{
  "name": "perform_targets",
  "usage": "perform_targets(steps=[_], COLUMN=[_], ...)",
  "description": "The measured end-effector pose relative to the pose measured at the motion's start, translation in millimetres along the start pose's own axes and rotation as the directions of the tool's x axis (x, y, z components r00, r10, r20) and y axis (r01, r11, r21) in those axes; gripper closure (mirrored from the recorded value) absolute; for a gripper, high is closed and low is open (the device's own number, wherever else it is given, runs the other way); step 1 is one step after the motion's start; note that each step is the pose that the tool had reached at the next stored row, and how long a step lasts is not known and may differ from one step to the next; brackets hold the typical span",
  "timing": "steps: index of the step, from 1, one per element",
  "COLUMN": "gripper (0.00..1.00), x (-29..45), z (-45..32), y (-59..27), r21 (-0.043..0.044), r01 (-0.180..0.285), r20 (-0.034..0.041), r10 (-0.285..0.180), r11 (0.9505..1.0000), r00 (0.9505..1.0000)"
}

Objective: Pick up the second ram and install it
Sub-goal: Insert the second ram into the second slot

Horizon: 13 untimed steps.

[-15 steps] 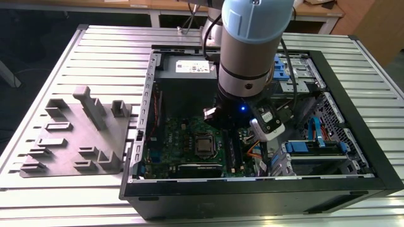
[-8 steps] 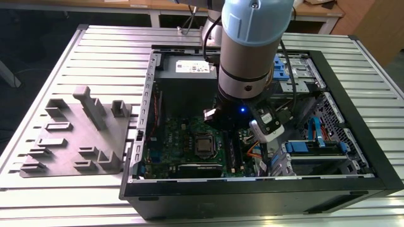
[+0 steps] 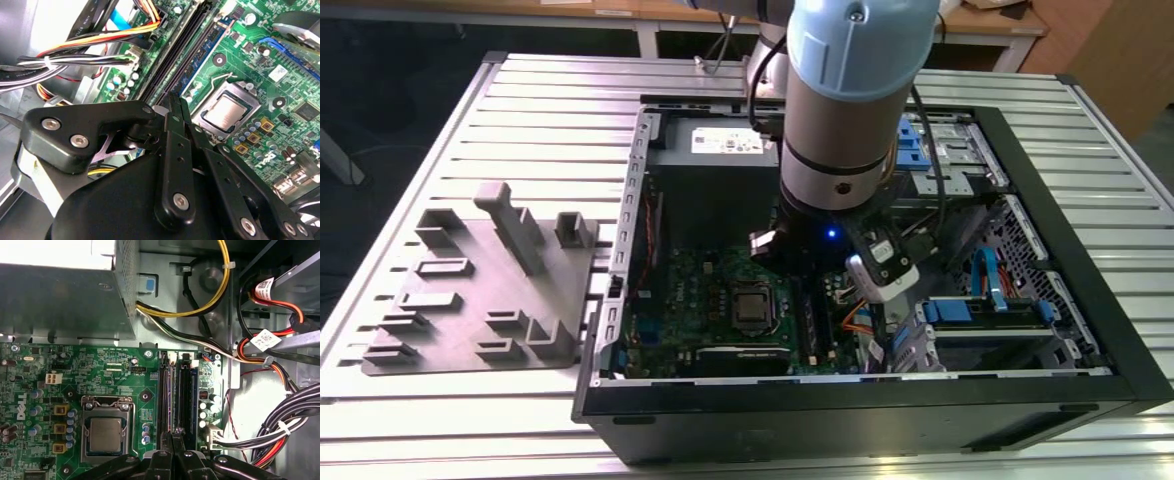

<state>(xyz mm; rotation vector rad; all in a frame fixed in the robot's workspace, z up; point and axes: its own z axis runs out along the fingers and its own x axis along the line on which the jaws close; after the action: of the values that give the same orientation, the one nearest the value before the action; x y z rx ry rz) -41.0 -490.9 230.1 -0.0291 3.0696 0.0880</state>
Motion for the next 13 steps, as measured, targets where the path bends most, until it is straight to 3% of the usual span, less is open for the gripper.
perform_targets(steps=[13], gripper=[0.92], x=[0.7], z=[1.2], y=[0.0], r21=[-0.001], r01=[0.0], r20=[0.0], r10=[0.0], r11=[1.0], r00=[1.0])
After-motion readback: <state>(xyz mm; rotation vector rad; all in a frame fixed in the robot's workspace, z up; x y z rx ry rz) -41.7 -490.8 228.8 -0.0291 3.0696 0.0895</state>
